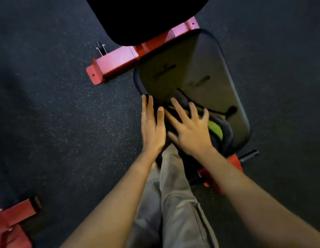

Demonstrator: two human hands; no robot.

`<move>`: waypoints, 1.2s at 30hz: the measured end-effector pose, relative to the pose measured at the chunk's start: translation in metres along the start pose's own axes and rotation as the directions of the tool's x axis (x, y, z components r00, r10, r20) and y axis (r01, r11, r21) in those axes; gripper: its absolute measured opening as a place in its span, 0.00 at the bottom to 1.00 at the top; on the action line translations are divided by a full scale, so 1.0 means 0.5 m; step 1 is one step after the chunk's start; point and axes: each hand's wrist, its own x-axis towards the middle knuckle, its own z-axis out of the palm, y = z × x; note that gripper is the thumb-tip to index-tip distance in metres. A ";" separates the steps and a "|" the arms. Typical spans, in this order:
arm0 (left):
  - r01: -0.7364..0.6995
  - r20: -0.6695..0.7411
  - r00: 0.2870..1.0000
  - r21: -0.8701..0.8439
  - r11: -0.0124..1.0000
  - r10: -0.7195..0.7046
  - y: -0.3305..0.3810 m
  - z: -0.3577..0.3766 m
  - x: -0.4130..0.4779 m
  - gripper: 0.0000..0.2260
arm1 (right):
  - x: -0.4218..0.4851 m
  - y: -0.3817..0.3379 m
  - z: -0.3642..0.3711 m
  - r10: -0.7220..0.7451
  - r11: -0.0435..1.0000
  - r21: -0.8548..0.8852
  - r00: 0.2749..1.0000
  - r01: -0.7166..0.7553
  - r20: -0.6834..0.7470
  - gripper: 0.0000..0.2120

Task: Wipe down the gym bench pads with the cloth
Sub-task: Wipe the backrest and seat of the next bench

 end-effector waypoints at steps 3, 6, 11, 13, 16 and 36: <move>-0.107 -0.002 0.994 0.131 0.986 0.108 -0.014 -0.008 0.031 0.27 | 0.128 0.078 -0.008 0.059 0.998 -0.019 0.998 -0.059 0.009 0.28; -0.171 0.032 0.985 0.277 0.945 0.168 -0.019 -0.004 0.054 0.27 | 0.116 0.156 -0.018 0.352 0.935 0.040 0.935 -0.353 0.026 0.26; -0.212 0.091 0.977 0.444 0.871 0.192 -0.046 -0.017 0.061 0.27 | -0.056 0.065 -0.015 0.380 0.924 -0.035 0.925 -0.380 0.008 0.26; -0.215 0.098 0.977 0.460 0.861 0.191 -0.062 -0.029 0.059 0.27 | -0.041 0.027 -0.008 0.292 0.956 -0.045 0.956 -0.291 0.009 0.26; -0.215 0.109 0.977 0.464 0.859 0.186 -0.079 -0.043 0.067 0.29 | 0.106 0.011 0.001 0.193 0.981 -0.018 0.981 -0.193 -0.018 0.25; -0.275 0.147 0.961 0.406 0.872 0.234 -0.084 -0.043 0.079 0.30 | 0.303 0.011 -0.001 0.260 0.966 0.003 0.965 -0.260 -0.043 0.25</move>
